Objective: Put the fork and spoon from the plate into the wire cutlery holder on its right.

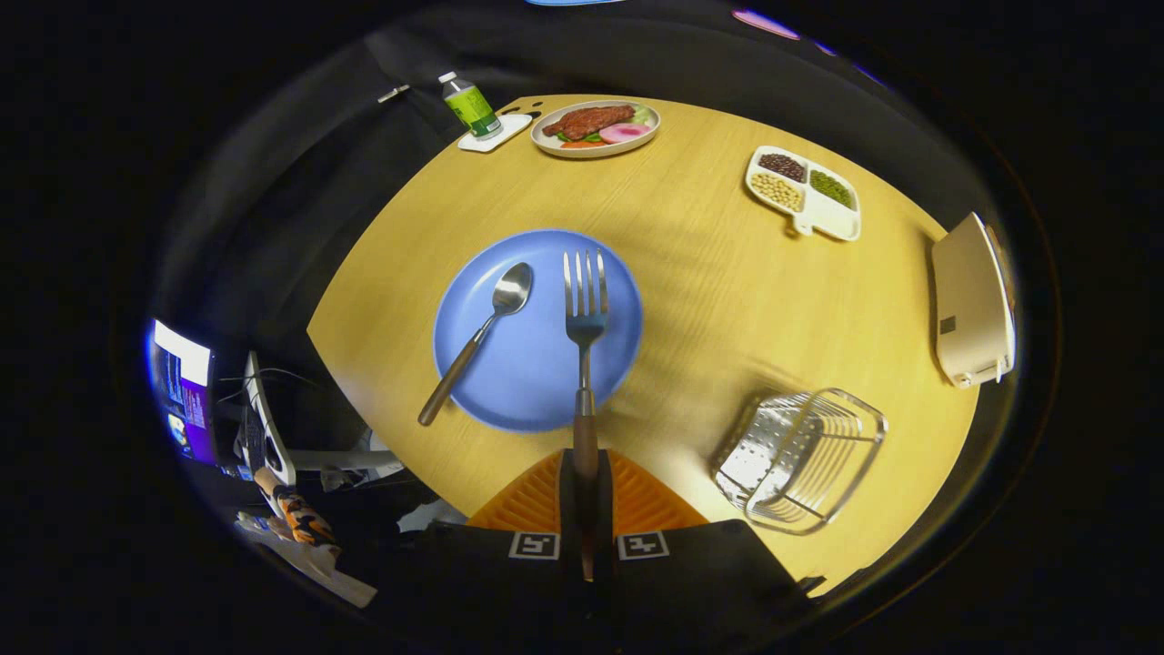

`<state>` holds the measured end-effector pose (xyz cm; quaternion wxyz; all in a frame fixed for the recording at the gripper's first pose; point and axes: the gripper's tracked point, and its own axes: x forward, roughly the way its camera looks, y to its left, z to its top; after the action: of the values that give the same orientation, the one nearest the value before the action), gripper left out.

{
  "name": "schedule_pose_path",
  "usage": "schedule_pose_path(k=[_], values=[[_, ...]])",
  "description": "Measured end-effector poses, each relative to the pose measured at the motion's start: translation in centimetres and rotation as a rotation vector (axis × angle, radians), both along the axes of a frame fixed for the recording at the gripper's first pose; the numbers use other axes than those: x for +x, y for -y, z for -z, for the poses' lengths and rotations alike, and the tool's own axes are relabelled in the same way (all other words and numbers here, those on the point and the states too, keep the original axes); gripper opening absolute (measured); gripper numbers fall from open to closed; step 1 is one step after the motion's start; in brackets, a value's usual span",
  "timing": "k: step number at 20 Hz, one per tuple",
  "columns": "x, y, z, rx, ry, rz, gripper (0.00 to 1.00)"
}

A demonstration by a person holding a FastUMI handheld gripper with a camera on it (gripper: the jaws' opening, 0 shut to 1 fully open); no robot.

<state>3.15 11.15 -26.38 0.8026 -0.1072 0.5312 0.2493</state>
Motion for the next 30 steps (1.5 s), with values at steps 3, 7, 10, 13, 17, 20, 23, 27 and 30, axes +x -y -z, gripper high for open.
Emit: schedule_pose_path(k=[3, 7, 10, 13, 17, 20, 23, 27, 30], values=[[-1.3, 4.7, -1.9, -0.072, -0.015, -0.019, 0.08], [-2.4, 10.3, -3.7, -0.174, -0.041, -0.033, 0.08], [-3.5, 13.2, -4.0, -0.247, -0.108, -0.029, 0.08], [-3.7, 15.2, -4.4, -0.322, -0.150, -0.047, 0.08], [-3.2, 16.3, -4.2, -0.378, -0.212, -0.061, 0.09], [-2.8, 16.2, -3.5, -0.400, -0.274, -0.074, 0.08], [-2.0, 15.8, -2.9, -0.409, -0.314, -0.071, 0.09], [-1.2, 15.9, -2.0, -0.437, -0.381, -0.053, 0.09], [-0.3, 15.7, -1.7, -0.447, -0.388, -0.056, 0.11]])
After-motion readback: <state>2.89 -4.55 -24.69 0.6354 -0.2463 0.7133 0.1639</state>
